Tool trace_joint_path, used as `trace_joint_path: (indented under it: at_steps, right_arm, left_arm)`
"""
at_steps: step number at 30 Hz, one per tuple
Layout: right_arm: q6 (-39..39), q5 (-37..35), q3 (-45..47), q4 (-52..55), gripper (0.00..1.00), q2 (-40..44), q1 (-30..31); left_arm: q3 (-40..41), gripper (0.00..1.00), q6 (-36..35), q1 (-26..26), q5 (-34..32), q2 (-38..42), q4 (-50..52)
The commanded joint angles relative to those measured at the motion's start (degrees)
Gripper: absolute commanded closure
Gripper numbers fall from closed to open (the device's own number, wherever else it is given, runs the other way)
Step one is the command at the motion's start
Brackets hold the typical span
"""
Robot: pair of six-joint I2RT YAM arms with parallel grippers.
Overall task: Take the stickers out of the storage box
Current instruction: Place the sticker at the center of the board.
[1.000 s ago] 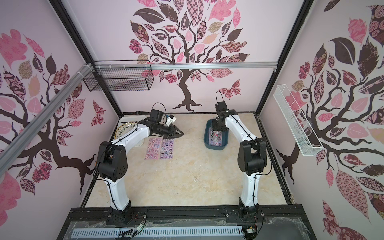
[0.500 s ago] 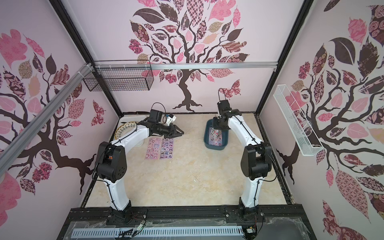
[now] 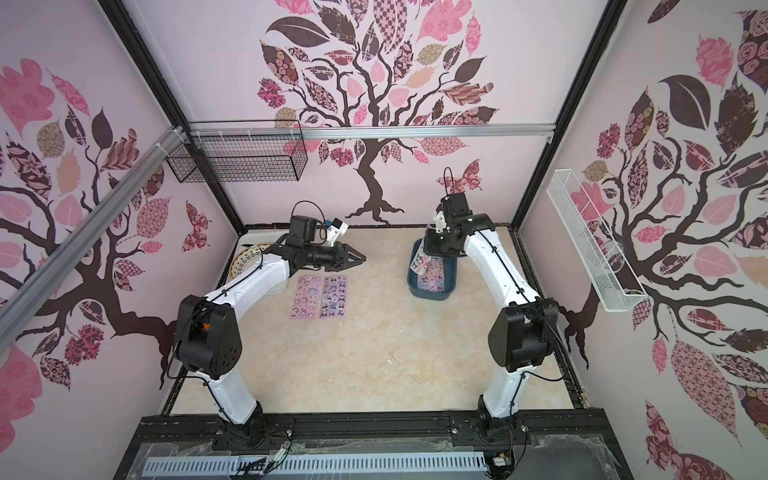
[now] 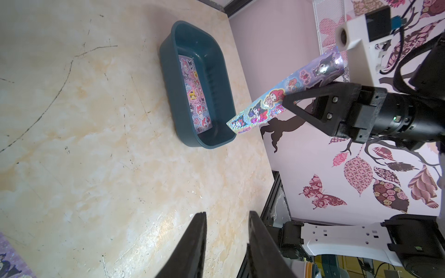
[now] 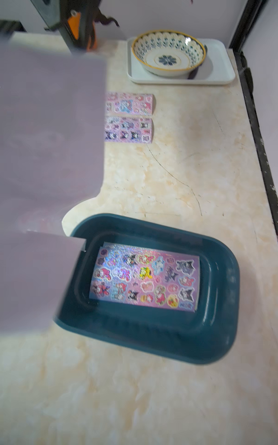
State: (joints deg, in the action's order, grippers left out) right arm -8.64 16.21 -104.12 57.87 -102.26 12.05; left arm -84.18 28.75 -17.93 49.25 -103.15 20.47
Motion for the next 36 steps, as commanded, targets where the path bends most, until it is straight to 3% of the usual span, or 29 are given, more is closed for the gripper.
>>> trace_joint_path:
  at_steps: [1,7,13,18,36]
  right_arm:
    - [-0.15,10.82,-4.43,3.48,0.71,1.54,-0.43]
    - [-0.9,24.83,-3.22,2.95,0.74,0.08,-0.4]
    - [-1.64,29.97,-2.19,2.39,0.74,-0.56,-0.37]
    - [0.05,31.21,-2.24,4.74,0.72,-1.41,-0.01]
    - [0.33,35.7,-2.11,4.56,0.71,-3.47,2.09]
  left_arm:
    - [0.76,0.65,0.42,0.1,1.46,1.24,-3.11]
    - [2.13,0.65,2.85,-0.08,5.13,1.46,-8.25]
    - [3.31,0.64,6.44,-0.76,9.28,1.08,-14.35]
    - [4.07,0.63,8.59,-2.16,12.36,1.06,-18.68]
    - [2.55,0.62,10.62,-5.92,17.32,-2.06,-19.85]
